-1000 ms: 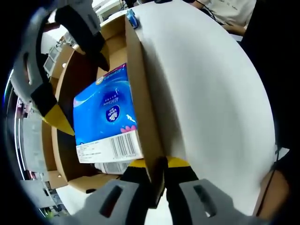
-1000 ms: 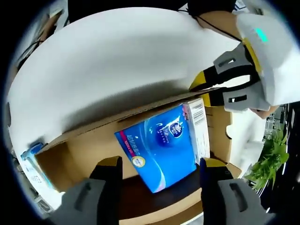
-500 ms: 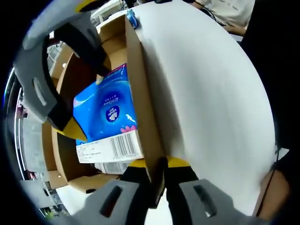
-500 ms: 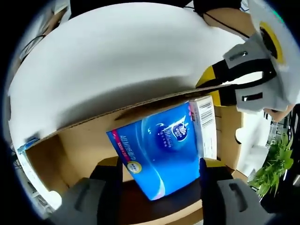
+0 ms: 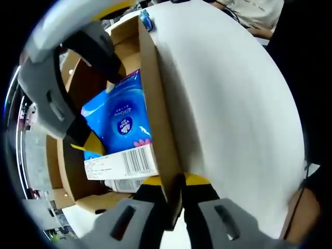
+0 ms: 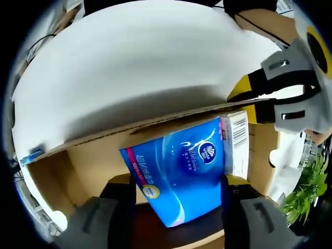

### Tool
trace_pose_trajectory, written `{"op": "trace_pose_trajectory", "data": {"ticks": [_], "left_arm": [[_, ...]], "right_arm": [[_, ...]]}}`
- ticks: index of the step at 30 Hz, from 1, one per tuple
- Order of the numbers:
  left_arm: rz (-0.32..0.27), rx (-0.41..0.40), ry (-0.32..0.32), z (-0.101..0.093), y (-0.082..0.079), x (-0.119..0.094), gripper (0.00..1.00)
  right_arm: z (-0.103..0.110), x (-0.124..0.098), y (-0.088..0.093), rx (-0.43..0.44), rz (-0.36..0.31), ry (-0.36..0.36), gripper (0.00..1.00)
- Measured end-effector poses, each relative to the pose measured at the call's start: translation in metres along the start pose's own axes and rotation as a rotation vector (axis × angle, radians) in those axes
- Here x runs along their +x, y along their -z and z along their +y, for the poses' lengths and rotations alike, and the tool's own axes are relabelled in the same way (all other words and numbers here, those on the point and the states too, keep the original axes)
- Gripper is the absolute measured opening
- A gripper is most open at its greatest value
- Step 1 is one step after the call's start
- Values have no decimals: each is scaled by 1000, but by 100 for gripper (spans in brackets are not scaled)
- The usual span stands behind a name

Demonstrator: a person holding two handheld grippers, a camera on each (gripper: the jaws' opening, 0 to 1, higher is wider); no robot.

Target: Operate the shoe box by opening the lid, removing the specified soft item, and placing it in the target area until the item is outside and the box remains undamaged.

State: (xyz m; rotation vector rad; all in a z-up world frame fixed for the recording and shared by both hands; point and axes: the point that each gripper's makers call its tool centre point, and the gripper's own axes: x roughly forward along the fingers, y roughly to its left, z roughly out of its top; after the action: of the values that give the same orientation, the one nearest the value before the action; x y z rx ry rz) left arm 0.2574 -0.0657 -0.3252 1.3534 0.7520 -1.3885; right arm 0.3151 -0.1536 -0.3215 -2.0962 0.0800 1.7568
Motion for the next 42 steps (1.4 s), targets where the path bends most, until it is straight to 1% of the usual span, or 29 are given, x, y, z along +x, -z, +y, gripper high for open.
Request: {"op": "trace_pose_trajectory", "data": {"ticks": [2, 5, 10, 13, 18, 20, 23, 26, 30, 32, 37, 42], "left_arm": [[1, 0, 0, 0, 0, 0, 8], [1, 0, 0, 0, 0, 0, 8], [1, 0, 0, 1, 1, 0, 8], [2, -1, 0, 1, 1, 0, 8], [5, 1, -1, 3, 3, 1, 8], [4, 0, 0, 6, 5, 1, 8], [8, 1, -1, 5, 3, 2, 8], [10, 0, -1, 5, 3, 2, 8], [10, 2, -1, 6, 1, 1, 8], [10, 4, -1, 6, 1, 1, 8], [10, 9, -2, 6, 0, 1, 8], [9, 16, -2, 6, -1, 1, 8]], "right_arm": [[3, -1, 0, 19, -2, 0, 66], [10, -3, 1, 15, 9, -11, 66], [23, -6, 4, 55, 22, -22, 66], [30, -9, 5, 105, 19, -16, 66], [51, -13, 9, 132, 34, -23, 66], [55, -14, 12, 141, 40, -22, 66], [61, -16, 15, 152, 47, -25, 66], [59, -15, 15, 159, 38, -21, 66], [57, -15, 15, 152, 36, -26, 68], [57, -13, 15, 126, 39, -41, 69], [59, -3, 10, 43, 41, -113, 73], [60, 0, 10, 26, 35, -152, 75]]}}
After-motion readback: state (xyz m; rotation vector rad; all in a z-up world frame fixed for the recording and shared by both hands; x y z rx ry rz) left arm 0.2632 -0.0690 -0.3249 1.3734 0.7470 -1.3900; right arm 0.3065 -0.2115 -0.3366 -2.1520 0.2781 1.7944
